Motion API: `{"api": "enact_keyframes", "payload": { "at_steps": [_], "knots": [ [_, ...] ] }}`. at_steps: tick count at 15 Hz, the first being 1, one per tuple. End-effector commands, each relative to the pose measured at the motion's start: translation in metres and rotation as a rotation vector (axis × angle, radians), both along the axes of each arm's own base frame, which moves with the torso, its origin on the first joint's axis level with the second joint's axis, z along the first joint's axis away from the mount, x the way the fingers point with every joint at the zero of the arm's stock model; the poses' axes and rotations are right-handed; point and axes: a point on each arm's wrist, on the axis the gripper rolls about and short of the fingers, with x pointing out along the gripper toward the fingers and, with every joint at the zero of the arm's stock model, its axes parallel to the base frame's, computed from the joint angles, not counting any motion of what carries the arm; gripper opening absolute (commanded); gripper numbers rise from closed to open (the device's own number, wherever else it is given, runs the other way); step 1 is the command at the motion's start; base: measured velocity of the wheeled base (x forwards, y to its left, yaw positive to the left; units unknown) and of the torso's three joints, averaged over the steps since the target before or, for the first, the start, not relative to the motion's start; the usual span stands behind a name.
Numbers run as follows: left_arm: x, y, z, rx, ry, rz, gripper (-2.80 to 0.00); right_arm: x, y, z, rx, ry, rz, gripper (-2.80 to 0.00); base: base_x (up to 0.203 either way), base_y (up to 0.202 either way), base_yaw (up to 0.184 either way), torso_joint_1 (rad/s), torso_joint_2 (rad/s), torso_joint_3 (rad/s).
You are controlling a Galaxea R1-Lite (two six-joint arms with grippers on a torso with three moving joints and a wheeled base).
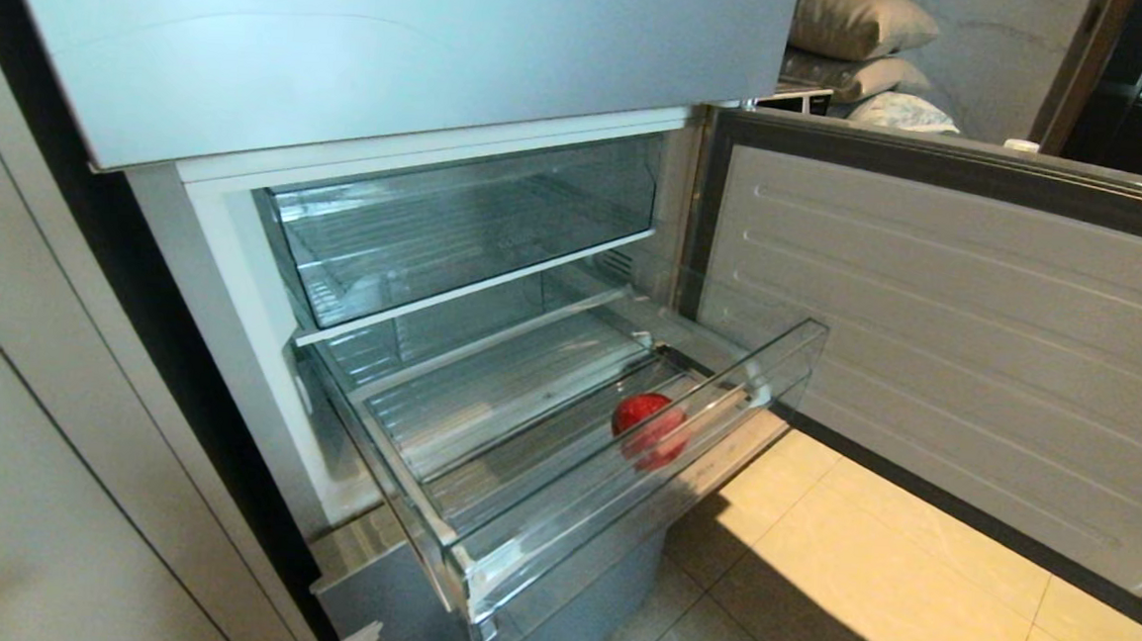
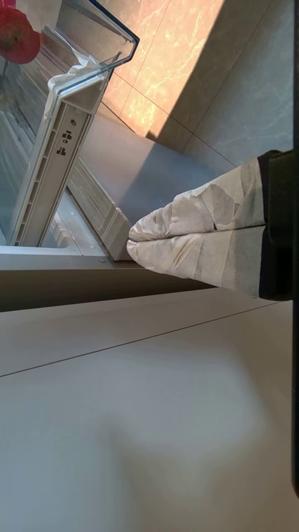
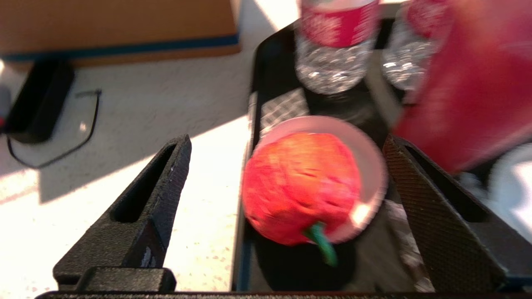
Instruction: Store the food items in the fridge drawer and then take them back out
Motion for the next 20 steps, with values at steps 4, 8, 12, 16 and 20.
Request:
{"api": "enact_keyframes", "payload": {
  "at_steps": [4,8,12,16,20],
  "knots": [
    [0.000,0.000,0.000,0.000,0.000,0.001,-2.80,0.016,-0.006,-0.022,0.019,0.025,0.022,0.00,0.000,0.000,0.000,0.007,0.00,0.000],
    [0.000,0.000,0.000,0.000,0.001,0.001,-2.80,0.017,-0.008,-0.031,0.033,0.036,0.023,0.00,0.000,0.000,0.000,0.000,0.00,0.000],
    [0.000,0.000,0.000,0.000,0.000,0.001,-2.80,0.018,-0.009,-0.040,0.050,0.052,0.024,0.00,0.000,0.000,0.000,0.000,0.00,0.000],
    [0.000,0.000,0.000,0.000,-0.001,0.001,-2.80,0.015,-0.011,-0.047,0.067,0.066,0.017,0.00,0.000,0.000,0.000,0.000,0.00,0.000],
    [0.000,0.000,0.000,0.000,0.001,0.001,-2.80,0.011,-0.013,-0.048,0.072,0.068,0.011,0.00,0.000,0.000,0.000,0.000,0.00,0.000]
  ]
}}
